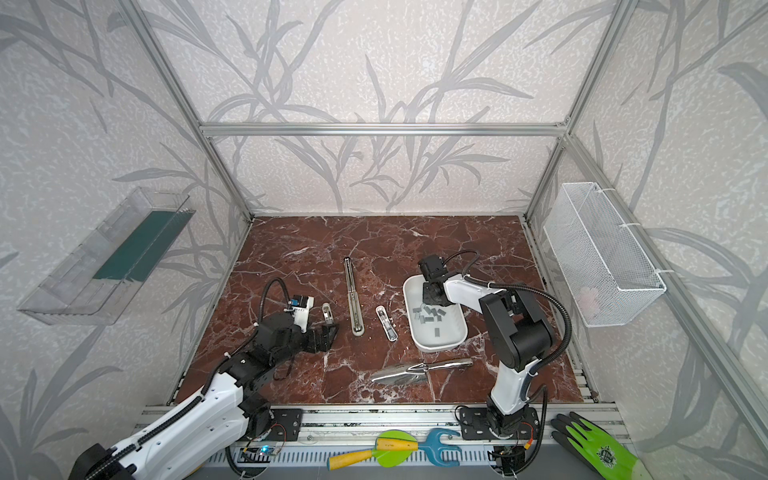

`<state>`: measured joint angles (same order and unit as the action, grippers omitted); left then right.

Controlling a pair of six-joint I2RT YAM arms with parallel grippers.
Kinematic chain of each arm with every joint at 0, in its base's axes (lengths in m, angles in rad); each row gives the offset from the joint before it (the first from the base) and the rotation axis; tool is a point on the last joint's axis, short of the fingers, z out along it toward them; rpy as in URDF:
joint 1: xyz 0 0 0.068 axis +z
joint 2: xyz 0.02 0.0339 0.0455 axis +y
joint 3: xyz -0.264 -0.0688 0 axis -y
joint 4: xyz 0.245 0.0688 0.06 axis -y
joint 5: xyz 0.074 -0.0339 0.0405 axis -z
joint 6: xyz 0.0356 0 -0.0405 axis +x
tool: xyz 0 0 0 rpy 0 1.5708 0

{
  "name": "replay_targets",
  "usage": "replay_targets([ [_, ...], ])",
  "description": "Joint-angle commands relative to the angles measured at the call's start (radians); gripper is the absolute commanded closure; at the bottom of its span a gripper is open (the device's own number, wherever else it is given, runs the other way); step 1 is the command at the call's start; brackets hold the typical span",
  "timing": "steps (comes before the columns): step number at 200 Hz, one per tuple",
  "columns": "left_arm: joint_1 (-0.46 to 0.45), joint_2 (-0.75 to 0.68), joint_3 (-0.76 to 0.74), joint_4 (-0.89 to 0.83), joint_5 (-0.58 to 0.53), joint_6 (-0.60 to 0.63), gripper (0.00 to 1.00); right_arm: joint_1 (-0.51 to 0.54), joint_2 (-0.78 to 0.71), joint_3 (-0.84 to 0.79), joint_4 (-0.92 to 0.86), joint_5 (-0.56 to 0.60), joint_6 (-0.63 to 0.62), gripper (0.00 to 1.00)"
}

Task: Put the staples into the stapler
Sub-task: 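Move the right gripper out of the tub over the long beige stapler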

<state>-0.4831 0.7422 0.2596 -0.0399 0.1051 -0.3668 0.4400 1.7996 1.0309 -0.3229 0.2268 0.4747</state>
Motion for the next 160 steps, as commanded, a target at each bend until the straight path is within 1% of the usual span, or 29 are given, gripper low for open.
replay_targets([
  [1, 0.001, -0.010, 0.034, -0.002, 0.000, 0.002, 0.01, 0.004, -0.050, -0.015, -0.063, 0.010, 0.007, 0.85],
  [16, 0.001, -0.029, 0.046, -0.043, -0.014, -0.011, 0.01, 0.017, -0.087, -0.009, -0.090, 0.032, 0.008, 0.85],
  [30, 0.000, -0.060, 0.061, -0.091, -0.043, -0.039, 0.01, 0.038, -0.165, -0.008, -0.114, 0.058, 0.010, 0.86],
  [65, 0.002, -0.192, 0.096, -0.298, -0.250, -0.165, 0.01, 0.131, -0.331, -0.038, -0.106, 0.094, 0.020, 0.87],
  [82, 0.001, -0.281, 0.100, -0.403, -0.329, -0.230, 0.01, 0.213, -0.395, -0.045, -0.082, 0.120, 0.035, 0.88],
  [88, 0.003, -0.300, 0.096, -0.441, -0.360, -0.270, 0.01, 0.255, -0.412, -0.046, -0.067, 0.132, 0.036, 0.88],
  [93, 0.002, -0.347, 0.090, -0.469, -0.383, -0.301, 0.01, 0.288, -0.423, -0.048, -0.052, 0.151, 0.038, 0.88],
  [108, 0.002, -0.433, 0.063, -0.531, -0.423, -0.383, 0.01, 0.391, -0.432, -0.041, -0.014, 0.195, 0.053, 0.88],
  [131, 0.002, -0.533, -0.002, -0.537, -0.401, -0.456, 0.01, 0.504, -0.385, -0.015, 0.054, 0.203, 0.077, 0.89],
  [146, 0.002, -0.533, -0.008, -0.523, -0.393, -0.454, 0.01, 0.553, -0.335, 0.005, 0.085, 0.209, 0.098, 0.89],
  [160, 0.002, -0.489, -0.011, -0.486, -0.389, -0.449, 0.01, 0.577, -0.287, 0.015, 0.124, 0.208, 0.118, 0.90],
])
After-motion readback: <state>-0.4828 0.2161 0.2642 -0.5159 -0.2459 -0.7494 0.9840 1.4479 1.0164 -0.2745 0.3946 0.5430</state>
